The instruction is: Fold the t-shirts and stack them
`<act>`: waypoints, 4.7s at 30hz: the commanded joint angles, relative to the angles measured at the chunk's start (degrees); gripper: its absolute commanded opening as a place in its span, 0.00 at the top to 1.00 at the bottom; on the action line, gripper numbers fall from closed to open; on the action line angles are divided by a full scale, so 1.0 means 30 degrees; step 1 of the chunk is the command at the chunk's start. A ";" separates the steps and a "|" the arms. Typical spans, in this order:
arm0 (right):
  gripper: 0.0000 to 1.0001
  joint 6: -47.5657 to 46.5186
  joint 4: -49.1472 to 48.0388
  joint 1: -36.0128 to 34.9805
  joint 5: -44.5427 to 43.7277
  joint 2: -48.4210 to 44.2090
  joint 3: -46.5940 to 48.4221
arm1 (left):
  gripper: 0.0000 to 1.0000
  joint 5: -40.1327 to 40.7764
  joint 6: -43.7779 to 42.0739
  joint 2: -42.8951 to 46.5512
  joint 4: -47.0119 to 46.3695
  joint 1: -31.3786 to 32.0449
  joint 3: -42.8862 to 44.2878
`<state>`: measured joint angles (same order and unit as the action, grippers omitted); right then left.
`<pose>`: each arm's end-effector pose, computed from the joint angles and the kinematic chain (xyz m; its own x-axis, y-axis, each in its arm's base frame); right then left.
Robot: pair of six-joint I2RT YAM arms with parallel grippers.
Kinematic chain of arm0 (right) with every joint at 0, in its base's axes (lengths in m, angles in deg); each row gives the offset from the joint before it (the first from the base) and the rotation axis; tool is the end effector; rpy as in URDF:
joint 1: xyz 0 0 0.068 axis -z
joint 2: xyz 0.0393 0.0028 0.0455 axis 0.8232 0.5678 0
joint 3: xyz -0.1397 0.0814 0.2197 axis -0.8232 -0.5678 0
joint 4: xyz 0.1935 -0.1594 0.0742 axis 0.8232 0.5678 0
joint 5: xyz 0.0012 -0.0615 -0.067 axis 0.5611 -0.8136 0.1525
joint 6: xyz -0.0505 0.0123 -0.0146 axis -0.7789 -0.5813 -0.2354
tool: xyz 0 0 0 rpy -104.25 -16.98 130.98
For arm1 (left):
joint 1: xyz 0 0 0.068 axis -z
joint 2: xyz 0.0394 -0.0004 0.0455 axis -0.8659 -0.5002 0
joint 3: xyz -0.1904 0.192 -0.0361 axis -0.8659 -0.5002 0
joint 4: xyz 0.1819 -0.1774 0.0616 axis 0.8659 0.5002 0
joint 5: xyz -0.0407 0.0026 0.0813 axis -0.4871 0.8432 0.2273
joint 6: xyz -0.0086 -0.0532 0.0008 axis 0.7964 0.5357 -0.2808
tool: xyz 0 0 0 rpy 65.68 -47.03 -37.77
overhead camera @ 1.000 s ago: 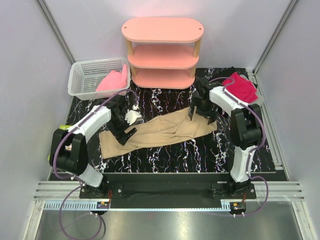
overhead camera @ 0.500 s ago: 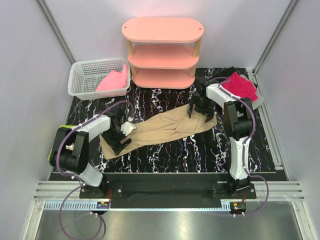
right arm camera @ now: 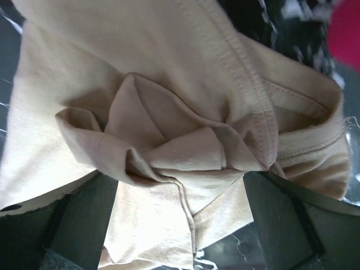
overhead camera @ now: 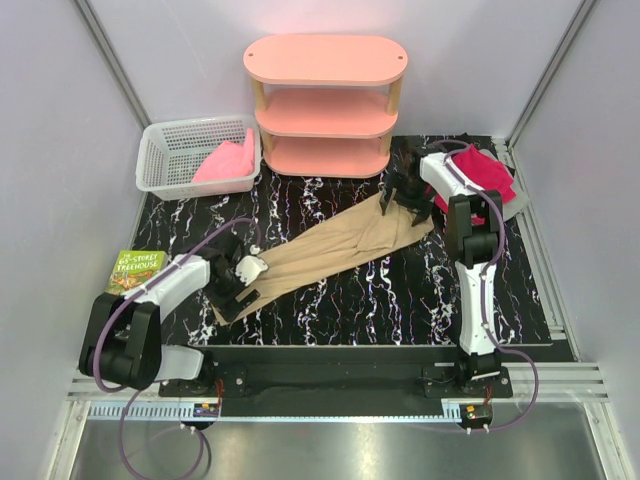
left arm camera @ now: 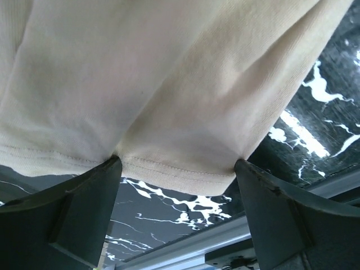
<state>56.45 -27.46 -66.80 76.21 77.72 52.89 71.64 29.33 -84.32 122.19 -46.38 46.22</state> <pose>0.4657 0.0939 0.1618 -0.9313 0.3214 -0.1715 0.3084 0.9461 0.0985 0.1954 -0.0484 0.1588 -0.6667 0.7371 -0.1104 0.7380 0.6736 0.0410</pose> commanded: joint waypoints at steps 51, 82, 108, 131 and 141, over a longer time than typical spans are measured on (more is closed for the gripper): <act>0.00 0.1126 -0.1632 0.0427 0.5277 0.3184 0.2963 | 0.16 0.0861 0.0887 -0.4073 0.0468 0.2817 0.3725; 0.00 -0.3267 0.2440 -0.3485 -0.3596 -0.1556 0.9674 | 0.08 -0.3919 0.2411 0.3159 0.2086 -0.3729 1.0960; 0.00 -0.3739 0.3672 -2.0809 -0.9841 -0.0509 0.4046 | 0.01 -1.2471 0.2764 0.3400 0.2289 -2.0062 0.9704; 0.08 -0.3855 0.3759 -2.1865 -0.6647 0.4912 1.0082 | 0.01 -1.5315 0.0976 -0.0351 0.4193 -2.2348 1.0993; 0.29 -0.3943 0.3584 -2.1631 -0.6500 0.5938 1.0056 | 0.02 -1.4934 0.0273 0.0206 0.4252 -2.2348 1.0612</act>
<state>44.32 -16.67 -132.07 56.23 93.63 82.58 28.40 32.28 -86.00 135.19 -113.20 78.22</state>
